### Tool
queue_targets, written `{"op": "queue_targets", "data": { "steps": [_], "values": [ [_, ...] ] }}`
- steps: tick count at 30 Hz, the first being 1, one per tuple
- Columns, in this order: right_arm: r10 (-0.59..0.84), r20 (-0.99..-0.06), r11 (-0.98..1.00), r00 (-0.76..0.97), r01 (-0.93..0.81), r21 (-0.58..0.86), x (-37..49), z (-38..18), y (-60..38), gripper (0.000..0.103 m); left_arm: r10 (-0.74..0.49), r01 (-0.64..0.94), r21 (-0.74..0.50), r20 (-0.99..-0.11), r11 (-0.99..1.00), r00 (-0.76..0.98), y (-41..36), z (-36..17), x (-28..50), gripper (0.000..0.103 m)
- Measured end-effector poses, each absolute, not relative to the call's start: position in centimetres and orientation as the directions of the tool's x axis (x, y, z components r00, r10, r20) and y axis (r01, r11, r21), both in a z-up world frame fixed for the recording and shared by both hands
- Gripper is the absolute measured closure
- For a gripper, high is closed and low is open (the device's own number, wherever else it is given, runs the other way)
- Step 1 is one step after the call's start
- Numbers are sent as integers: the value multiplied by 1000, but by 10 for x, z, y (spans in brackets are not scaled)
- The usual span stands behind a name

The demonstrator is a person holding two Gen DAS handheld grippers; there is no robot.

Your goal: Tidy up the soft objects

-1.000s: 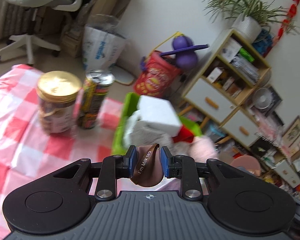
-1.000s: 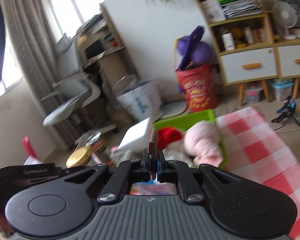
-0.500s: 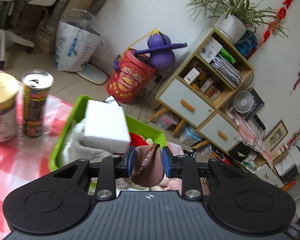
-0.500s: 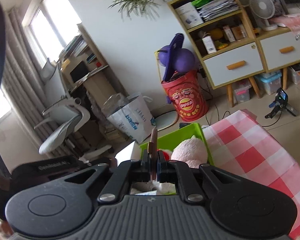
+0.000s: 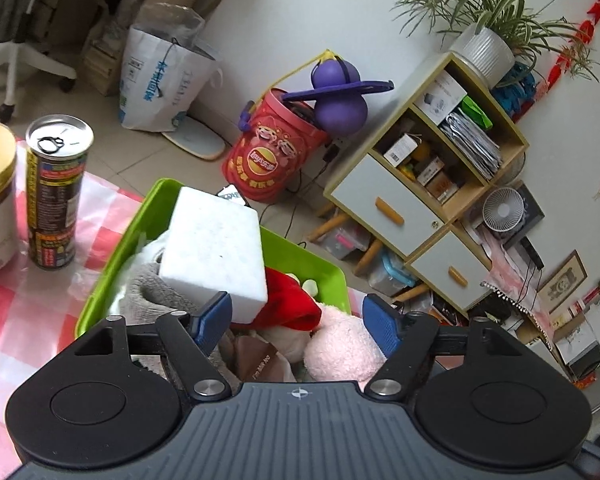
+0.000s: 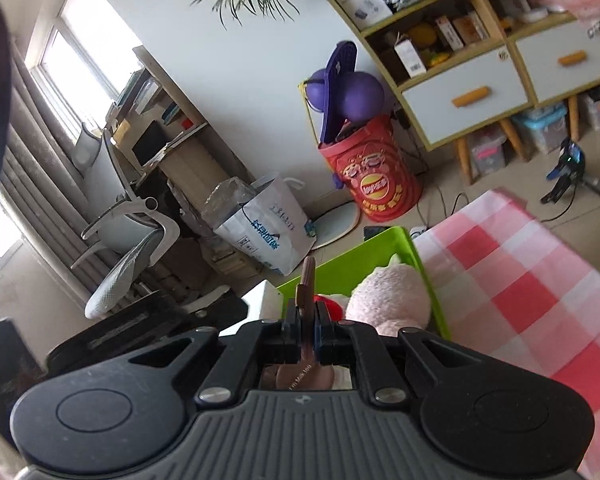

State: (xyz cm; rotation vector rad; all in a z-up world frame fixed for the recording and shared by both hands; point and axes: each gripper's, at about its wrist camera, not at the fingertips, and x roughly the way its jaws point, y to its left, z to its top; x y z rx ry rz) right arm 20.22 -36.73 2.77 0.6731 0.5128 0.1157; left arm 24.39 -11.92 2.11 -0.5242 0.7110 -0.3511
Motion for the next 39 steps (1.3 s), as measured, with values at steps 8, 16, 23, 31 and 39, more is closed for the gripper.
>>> {"op": "queue_targets", "data": {
  "steps": [8,16,23,31,39],
  "values": [
    [308,-426,742,851,66,668,225,10,-364,72,-428,98,-537,-536,838,728,-109,29,229,24],
    [281,-413,763,866,60,643,210,31,-361,60,-386,110,-478,-531,872,754,-99,49,203,19],
    [170,-486,867,857,105,488,190,57,-341,60,-335,114,-398,-547,910,767,-97,60,179,16],
    [76,-551,921,831,153,358,168,72,-319,60,-272,101,-308,-582,946,766,-88,63,158,14],
    [19,-607,950,794,174,257,145,72,-306,60,-205,103,-197,-619,975,758,-82,62,138,10]
  ]
}}
